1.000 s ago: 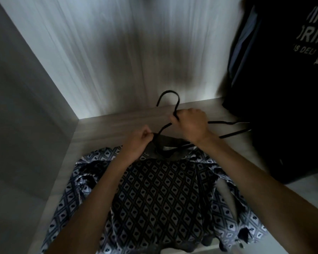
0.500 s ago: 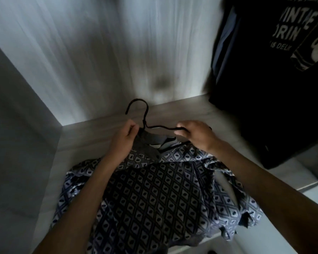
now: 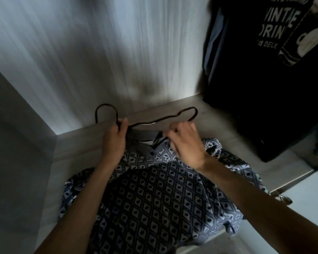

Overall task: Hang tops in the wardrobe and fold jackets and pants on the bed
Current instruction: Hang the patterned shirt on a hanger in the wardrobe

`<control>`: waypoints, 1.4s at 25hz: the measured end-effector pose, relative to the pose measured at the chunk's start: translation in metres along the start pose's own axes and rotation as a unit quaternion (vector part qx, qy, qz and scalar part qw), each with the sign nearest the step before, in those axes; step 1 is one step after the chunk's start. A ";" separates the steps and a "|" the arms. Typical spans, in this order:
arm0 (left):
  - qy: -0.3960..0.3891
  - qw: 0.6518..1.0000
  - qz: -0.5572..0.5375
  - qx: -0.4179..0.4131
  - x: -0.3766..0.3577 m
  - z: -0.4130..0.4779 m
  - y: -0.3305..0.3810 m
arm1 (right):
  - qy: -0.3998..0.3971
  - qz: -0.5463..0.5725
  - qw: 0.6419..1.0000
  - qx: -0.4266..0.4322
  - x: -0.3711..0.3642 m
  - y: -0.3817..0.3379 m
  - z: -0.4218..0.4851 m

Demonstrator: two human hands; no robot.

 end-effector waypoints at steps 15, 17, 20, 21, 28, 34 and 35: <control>0.015 0.994 -0.092 0.063 0.016 -0.001 -0.003 | -0.320 0.146 0.931 -0.100 -0.074 0.014 0.020; 0.021 0.993 -0.090 0.068 0.020 0.000 -0.007 | -0.325 0.114 0.938 -0.039 -0.073 0.008 0.023; 0.040 0.996 -0.048 0.056 0.032 0.003 -0.014 | -0.342 0.078 0.936 -0.031 -0.057 0.029 0.015; 0.041 0.998 -0.014 0.042 0.036 0.003 -0.016 | -0.341 0.079 0.934 -0.065 -0.047 0.042 0.011; 0.030 0.990 0.112 -0.084 0.025 -0.002 -0.007 | -0.249 0.189 0.917 -0.246 0.016 0.095 0.008; -0.030 0.968 0.191 -0.159 0.019 -0.002 -0.008 | -0.168 0.235 0.918 -0.272 0.035 0.093 0.022; -0.039 0.962 0.201 -0.184 0.015 -0.003 -0.002 | -0.166 0.223 0.926 -0.255 0.035 0.086 0.030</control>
Point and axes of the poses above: each hand's wrist, its own z-axis towards the middle knuckle, its own x-axis out of the back of the hand, y = z × x, the point moved 5 cm from there along z, towards the middle knuckle, and after that the axes turned 13 degrees about -x, right-handed, at the moved point
